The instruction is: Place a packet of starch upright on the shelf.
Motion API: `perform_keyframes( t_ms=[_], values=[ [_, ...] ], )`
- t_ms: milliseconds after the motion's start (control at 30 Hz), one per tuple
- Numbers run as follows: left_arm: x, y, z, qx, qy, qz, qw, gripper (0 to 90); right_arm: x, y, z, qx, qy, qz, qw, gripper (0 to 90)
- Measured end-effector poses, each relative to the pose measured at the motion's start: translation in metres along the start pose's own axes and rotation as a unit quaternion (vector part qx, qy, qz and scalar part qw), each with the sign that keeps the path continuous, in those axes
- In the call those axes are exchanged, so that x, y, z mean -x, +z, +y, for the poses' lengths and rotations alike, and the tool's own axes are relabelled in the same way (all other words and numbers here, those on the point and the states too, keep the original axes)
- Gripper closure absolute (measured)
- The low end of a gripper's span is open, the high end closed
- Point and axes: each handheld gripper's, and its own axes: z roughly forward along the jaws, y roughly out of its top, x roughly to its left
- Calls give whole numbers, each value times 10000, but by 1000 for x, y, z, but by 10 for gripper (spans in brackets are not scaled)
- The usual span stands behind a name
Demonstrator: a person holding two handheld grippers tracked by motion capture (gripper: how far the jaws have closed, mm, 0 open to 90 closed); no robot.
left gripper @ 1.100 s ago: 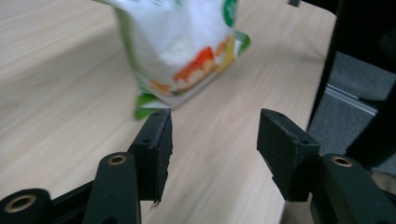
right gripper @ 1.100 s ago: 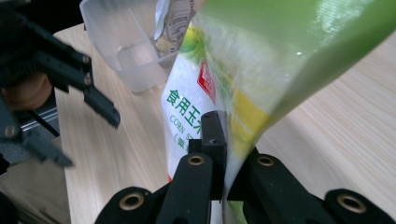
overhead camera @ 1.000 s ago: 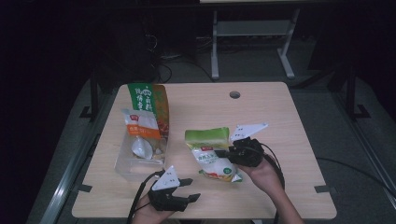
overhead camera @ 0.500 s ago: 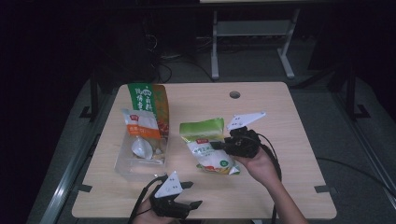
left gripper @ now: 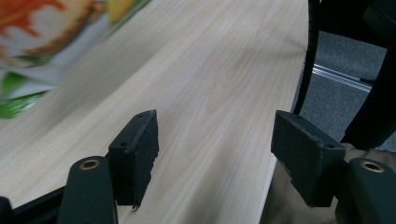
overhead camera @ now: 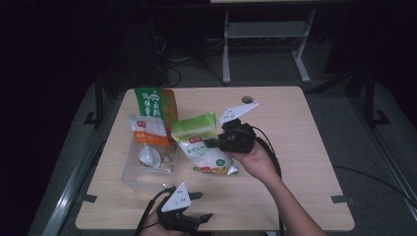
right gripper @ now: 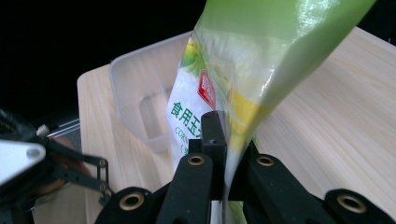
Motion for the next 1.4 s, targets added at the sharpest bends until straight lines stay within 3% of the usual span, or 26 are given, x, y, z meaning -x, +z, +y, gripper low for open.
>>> perform_keyframes(
  t_ms=[533, 1133, 1400],
  values=[
    [2, -4, 2, 76, 163, 50, 9998, 315, -13, 29, 49, 44, -240, 300, 9993, 900],
    [2, -3, 1, 120, 123, 42, 9998, 302, -31, 64, 84, 18, -436, 607, 9972, 899],
    [1, -5, 0, 143, 154, 95, 9997, 301, -42, 92, 97, -83, -517, 791, 9955, 900]
  ],
)
